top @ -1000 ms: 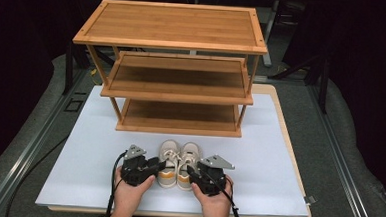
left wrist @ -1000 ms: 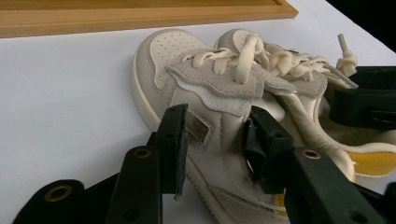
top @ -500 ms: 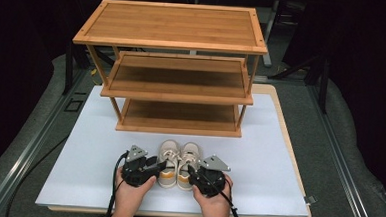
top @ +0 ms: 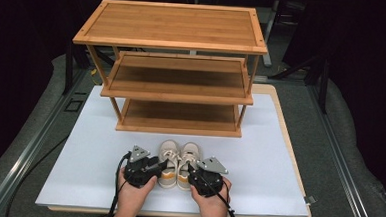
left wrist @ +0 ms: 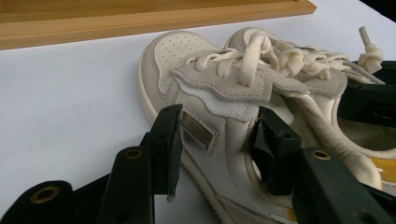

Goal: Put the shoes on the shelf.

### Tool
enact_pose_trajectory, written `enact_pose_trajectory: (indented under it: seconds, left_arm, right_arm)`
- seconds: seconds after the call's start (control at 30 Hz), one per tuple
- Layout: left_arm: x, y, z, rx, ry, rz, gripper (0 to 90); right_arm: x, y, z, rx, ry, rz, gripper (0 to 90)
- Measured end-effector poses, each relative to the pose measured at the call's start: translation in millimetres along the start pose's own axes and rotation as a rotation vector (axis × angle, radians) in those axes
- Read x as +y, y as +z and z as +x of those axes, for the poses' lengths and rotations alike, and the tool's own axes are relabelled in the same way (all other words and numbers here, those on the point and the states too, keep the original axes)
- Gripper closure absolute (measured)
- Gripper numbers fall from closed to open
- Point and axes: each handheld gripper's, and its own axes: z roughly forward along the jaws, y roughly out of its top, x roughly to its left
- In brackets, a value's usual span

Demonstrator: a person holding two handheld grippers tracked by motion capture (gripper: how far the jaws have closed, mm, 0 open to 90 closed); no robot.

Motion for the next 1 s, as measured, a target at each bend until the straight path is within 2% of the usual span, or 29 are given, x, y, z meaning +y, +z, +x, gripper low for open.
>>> enact_pose_trajectory:
  seconds: [0.03,0.1,0.17,0.3,0.33,0.4,0.57,0.67,0.8,0.83,0.87,0.93,0.97,1.0]
  left_arm:
    - [0.3,0.7,-1.0,0.011,-0.005,0.000,55.9]
    - [0.0,1.0,-3.9,0.037,-0.004,-0.003,57.9]
    - [-1.5,0.6,-7.0,0.062,0.004,-0.021,59.5]
    - [-3.8,-0.8,-13.7,0.111,0.024,-0.043,63.7]
    - [-4.0,-0.7,-15.5,0.122,0.026,-0.046,66.1]
    - [-4.0,-0.9,-19.4,0.147,0.036,-0.049,67.3]
    - [-5.2,-1.0,-21.0,0.151,0.032,-0.062,69.9]
    - [-6.8,-1.2,-18.7,0.138,0.014,-0.076,69.6]
    - [-8.5,-1.7,-17.0,0.130,-0.004,-0.086,68.0]
    - [-8.0,-1.8,-15.6,0.126,-0.013,-0.080,67.2]
    - [-7.7,-1.8,-14.7,0.120,-0.019,-0.076,66.2]
    - [-7.5,-1.3,-13.5,0.114,-0.034,-0.071,64.6]
    - [-7.5,-0.7,-13.4,0.115,-0.040,-0.072,63.3]
    - [-7.4,-0.2,-13.3,0.116,-0.043,-0.073,63.0]
  right_arm:
    - [-0.5,0.1,0.9,-0.012,0.000,-0.006,62.4]
    - [-0.8,-0.1,1.8,-0.006,0.000,-0.009,63.3]
    - [-1.2,-0.8,4.1,-0.044,-0.007,-0.008,64.6]
    - [-1.4,-0.5,6.9,-0.037,-0.021,-0.021,67.2]
    - [-2.0,-0.5,10.2,-0.070,-0.034,-0.028,69.1]
    - [-2.5,-0.5,11.6,-0.078,-0.040,-0.034,70.0]
    - [-4.4,-0.9,14.4,-0.092,-0.038,-0.052,72.5]
    - [-4.2,-1.0,13.6,-0.090,-0.035,-0.051,72.0]
    - [-5.7,-2.2,10.6,-0.089,0.007,-0.057,68.6]
    - [-5.0,-2.4,10.1,-0.105,0.009,-0.047,67.5]
    - [-3.5,-2.4,8.4,-0.104,0.018,-0.031,66.6]
    - [-2.9,-1.6,4.8,-0.053,0.034,-0.028,65.3]
    - [-2.3,-1.6,5.5,-0.085,0.034,-0.014,64.5]
    - [-2.1,-0.7,5.4,-0.062,0.038,-0.019,64.5]
